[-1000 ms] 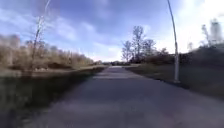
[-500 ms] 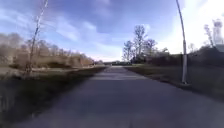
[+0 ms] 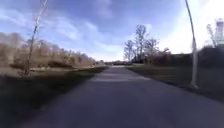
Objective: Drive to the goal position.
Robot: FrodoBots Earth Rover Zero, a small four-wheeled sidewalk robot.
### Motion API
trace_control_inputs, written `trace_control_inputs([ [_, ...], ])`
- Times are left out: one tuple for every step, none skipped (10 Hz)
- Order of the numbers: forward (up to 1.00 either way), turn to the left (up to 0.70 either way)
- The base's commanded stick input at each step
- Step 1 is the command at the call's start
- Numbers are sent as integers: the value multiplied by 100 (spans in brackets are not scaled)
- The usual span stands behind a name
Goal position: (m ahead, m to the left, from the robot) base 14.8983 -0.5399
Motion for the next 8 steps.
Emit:
trace_control_inputs([
  [100, 0],
  [100, 0],
  [100, 0],
  [100, 0],
  [100, 0],
  [100, -5],
  [100, -19],
  [100, -34],
])
